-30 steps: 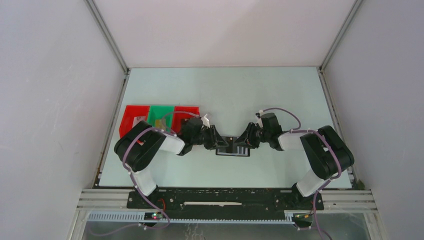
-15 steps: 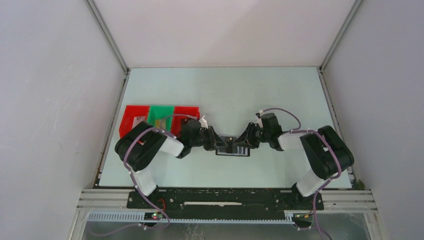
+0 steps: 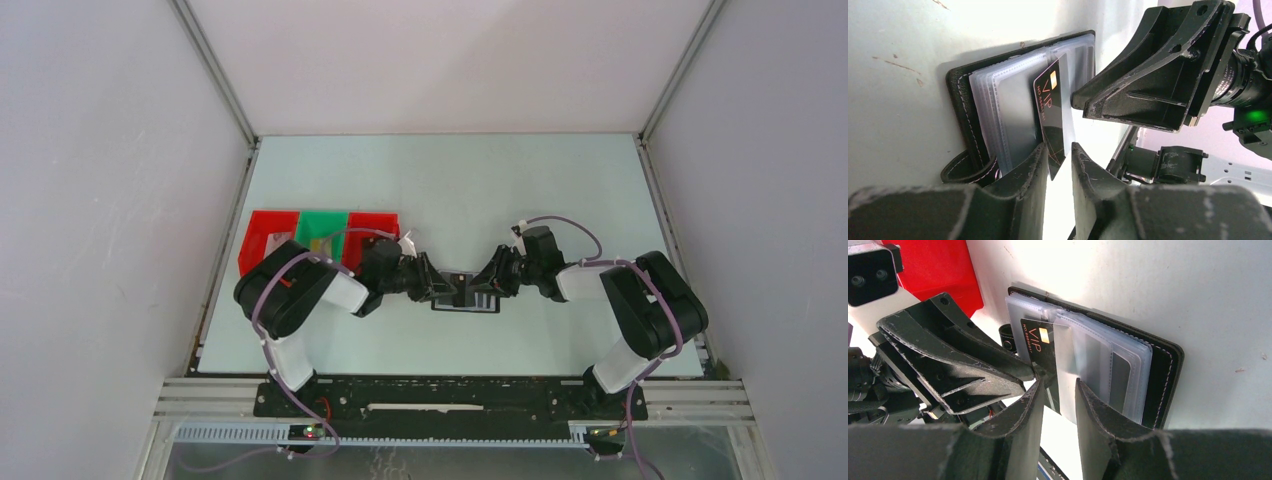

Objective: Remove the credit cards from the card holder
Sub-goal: Remove the credit card from the card holder.

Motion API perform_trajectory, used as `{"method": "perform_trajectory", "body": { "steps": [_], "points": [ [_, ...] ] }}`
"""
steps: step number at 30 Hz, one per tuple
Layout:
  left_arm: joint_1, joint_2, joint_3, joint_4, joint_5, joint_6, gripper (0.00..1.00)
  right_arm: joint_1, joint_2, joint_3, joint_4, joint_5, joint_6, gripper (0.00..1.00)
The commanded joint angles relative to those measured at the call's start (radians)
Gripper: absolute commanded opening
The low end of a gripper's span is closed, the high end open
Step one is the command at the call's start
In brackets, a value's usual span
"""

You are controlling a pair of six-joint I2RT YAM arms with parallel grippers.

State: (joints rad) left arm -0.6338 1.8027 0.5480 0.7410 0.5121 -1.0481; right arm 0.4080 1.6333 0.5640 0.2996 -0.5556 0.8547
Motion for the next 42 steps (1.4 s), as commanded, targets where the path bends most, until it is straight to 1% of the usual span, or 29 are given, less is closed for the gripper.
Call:
{"method": "perform_trajectory", "body": {
  "steps": [1,5,7,11,14,17,23,25,30,34,39,42],
  "points": [
    [-0.037,0.02,0.04,0.095,0.059,-0.023,0.29,0.025,0.041,-0.025,-0.028,0.03,-0.007,0.38],
    [-0.04,0.01,0.046,0.096,0.057,-0.019,0.28,0.025,0.041,-0.024,-0.024,0.028,-0.005,0.38],
    [-0.04,-0.008,0.048,0.065,0.036,-0.001,0.28,0.025,0.035,-0.025,-0.028,0.027,-0.007,0.38],
    [-0.04,-0.079,0.074,-0.131,-0.018,0.091,0.29,0.023,-0.017,-0.025,-0.061,0.045,-0.018,0.39],
    [-0.04,-0.126,0.104,-0.236,-0.045,0.14,0.3,0.021,-0.071,-0.024,-0.09,0.065,-0.025,0.39],
    [-0.041,-0.164,0.144,-0.359,-0.088,0.192,0.33,0.019,-0.097,-0.017,-0.11,0.068,-0.031,0.39],
    [-0.04,-0.176,0.235,-0.552,-0.151,0.272,0.37,0.021,-0.1,0.005,-0.122,0.071,-0.034,0.39],
    [-0.039,-0.169,0.256,-0.589,-0.163,0.279,0.38,0.023,-0.111,0.004,-0.129,0.078,-0.034,0.39],
    [-0.039,-0.124,0.292,-0.632,-0.166,0.277,0.39,0.027,-0.134,0.005,-0.158,0.105,-0.047,0.39],
    [-0.041,-0.095,0.303,-0.628,-0.14,0.267,0.39,0.028,-0.114,0.011,-0.169,0.103,-0.058,0.4],
    [-0.041,-0.101,0.272,-0.624,-0.143,0.252,0.4,0.036,-0.081,0.021,-0.176,0.111,-0.073,0.4],
    [-0.041,-0.11,0.248,-0.608,-0.14,0.243,0.4,0.04,-0.058,0.056,-0.198,0.116,-0.095,0.39]
  ]
}}
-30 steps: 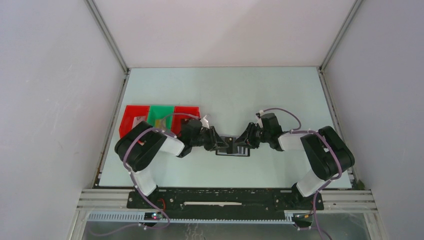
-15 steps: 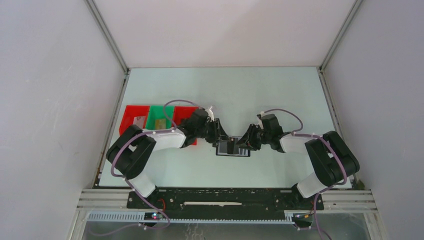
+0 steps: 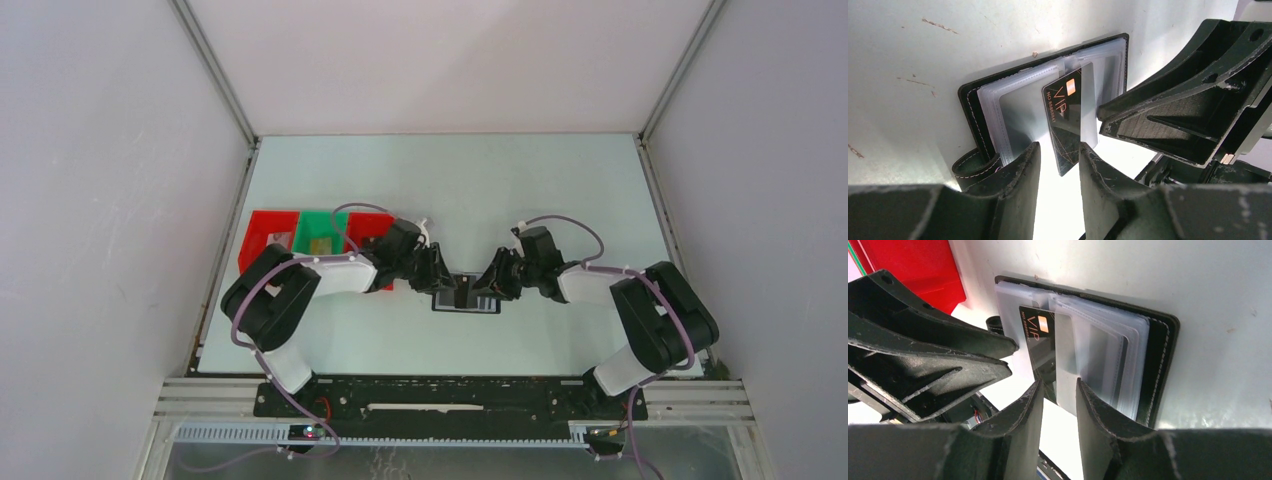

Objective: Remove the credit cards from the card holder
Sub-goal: Remove the credit card from the card holder.

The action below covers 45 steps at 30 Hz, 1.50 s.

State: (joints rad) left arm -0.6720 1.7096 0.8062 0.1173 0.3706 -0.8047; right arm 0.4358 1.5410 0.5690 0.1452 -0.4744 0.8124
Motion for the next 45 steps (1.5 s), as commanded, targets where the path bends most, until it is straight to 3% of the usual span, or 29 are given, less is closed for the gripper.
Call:
{"method": "perform_trajectory", "body": {
  "steps": [1,21,30,35,39,45],
  "points": [
    [-0.003,-0.018,-0.011,0.018,0.004,-0.002,0.4,0.012,0.043,0.062,-0.048,0.038,-0.057,0.39],
    [-0.003,-0.009,-0.006,-0.088,-0.082,0.041,0.44,0.032,0.161,0.139,-0.011,0.022,-0.033,0.39],
    [-0.003,-0.006,-0.023,-0.015,-0.044,0.011,0.43,0.039,0.174,0.14,0.02,-0.006,-0.01,0.39],
    [-0.003,-0.001,-0.027,0.029,-0.019,-0.007,0.28,0.039,0.17,0.14,0.018,-0.002,-0.009,0.39],
    [-0.002,-0.013,-0.021,0.019,-0.023,0.001,0.03,0.038,0.158,0.139,0.006,-0.001,-0.013,0.38],
    [-0.001,-0.102,0.01,-0.091,-0.063,0.068,0.0,0.002,0.0,0.119,-0.065,-0.003,-0.021,0.41]
  ]
}}
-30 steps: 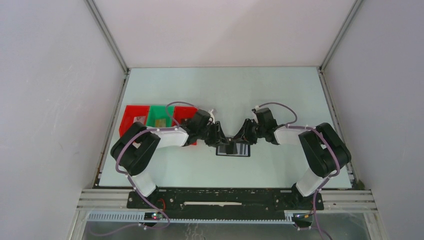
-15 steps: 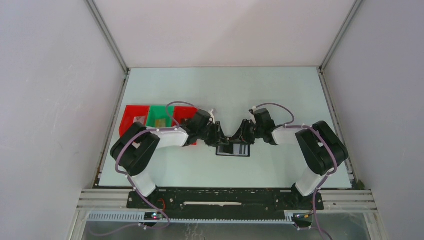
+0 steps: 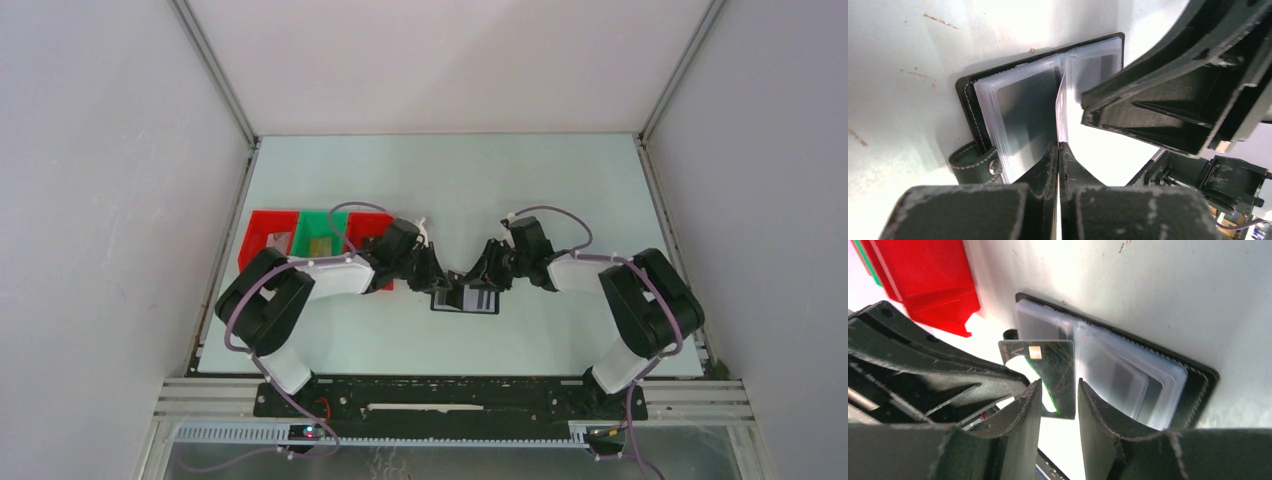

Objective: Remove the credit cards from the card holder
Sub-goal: Remove the credit card from the card holder, then place the credit card in the storage box.

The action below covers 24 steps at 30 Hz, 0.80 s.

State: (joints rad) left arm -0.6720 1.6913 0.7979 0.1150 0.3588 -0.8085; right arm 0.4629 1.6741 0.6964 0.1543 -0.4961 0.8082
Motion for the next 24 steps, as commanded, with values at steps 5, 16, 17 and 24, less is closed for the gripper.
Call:
{"method": "perform_trajectory", "body": {
  "steps": [5,16,17,24],
  "points": [
    [0.035,-0.181,0.123,-0.314,-0.019,0.216,0.0,-0.108,-0.335,-0.014,-0.218,0.04,-0.06,0.49],
    [0.33,-0.342,0.24,-0.619,0.1,0.457,0.0,-0.284,-0.521,-0.048,-0.372,0.024,-0.156,0.51],
    [0.361,-0.345,0.242,-0.631,0.097,0.467,0.0,-0.285,-0.524,-0.053,-0.371,0.022,-0.156,0.51],
    [0.492,-0.32,0.275,-0.69,0.017,0.549,0.0,-0.285,-0.526,-0.072,-0.365,0.018,-0.151,0.5]
  ]
}}
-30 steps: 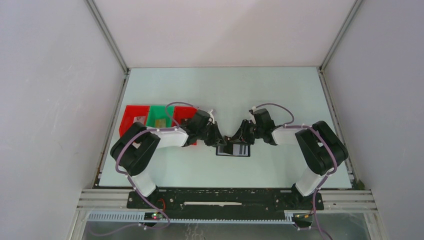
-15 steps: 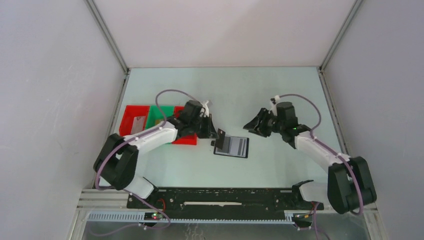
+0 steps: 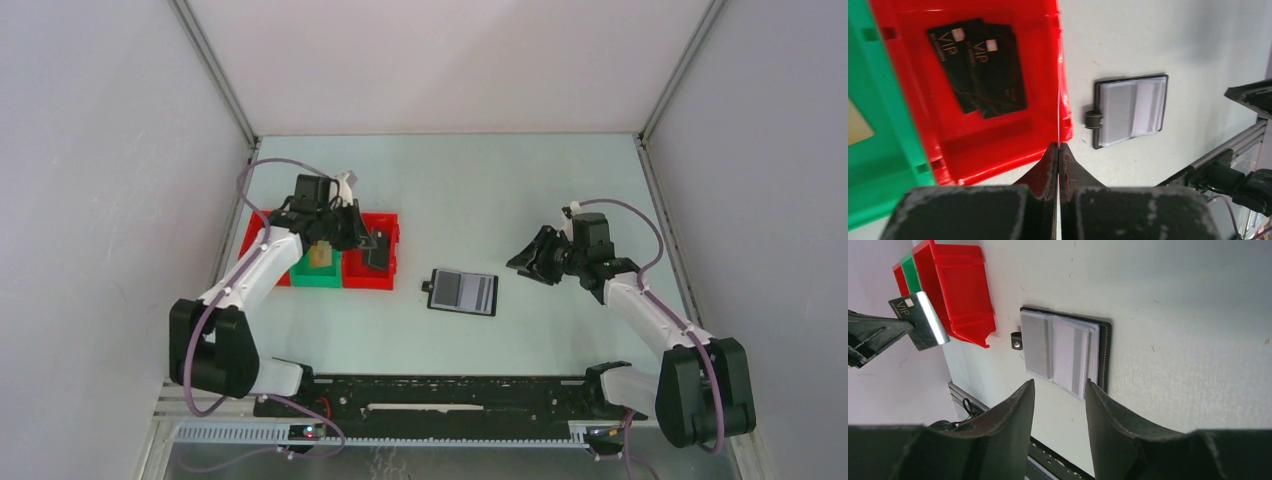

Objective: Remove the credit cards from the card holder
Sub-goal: Place the credit card in the storage box, then remove the credit card from the card holder.

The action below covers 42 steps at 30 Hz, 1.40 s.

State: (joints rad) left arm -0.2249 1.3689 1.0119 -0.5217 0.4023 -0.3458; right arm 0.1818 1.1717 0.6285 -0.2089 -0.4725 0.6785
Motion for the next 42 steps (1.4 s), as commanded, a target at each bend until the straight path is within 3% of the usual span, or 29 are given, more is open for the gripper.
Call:
{"method": "perform_trajectory", "body": {
  "steps": [1,15,21,29,36,42],
  "points": [
    [0.058,0.019,0.063,-0.052,-0.033,0.097,0.0,-0.004,-0.023,-0.005,-0.001,-0.006,-0.022,0.5],
    [0.091,0.305,0.143,0.07,0.01,0.07,0.02,-0.003,-0.041,-0.034,0.003,-0.002,-0.012,0.51],
    [0.091,0.325,0.157,0.059,-0.049,0.052,0.31,-0.004,-0.066,-0.042,-0.019,0.009,-0.017,0.51],
    [0.073,0.127,0.185,-0.036,-0.138,0.039,0.41,0.001,-0.069,-0.041,-0.026,0.021,-0.009,0.51],
    [-0.102,-0.063,0.09,0.019,-0.078,-0.063,0.41,0.084,-0.014,-0.046,0.009,0.069,0.021,0.51],
    [-0.331,-0.004,-0.003,0.192,-0.054,-0.202,0.42,0.175,0.103,-0.047,0.114,0.068,0.074,0.5]
  ]
}}
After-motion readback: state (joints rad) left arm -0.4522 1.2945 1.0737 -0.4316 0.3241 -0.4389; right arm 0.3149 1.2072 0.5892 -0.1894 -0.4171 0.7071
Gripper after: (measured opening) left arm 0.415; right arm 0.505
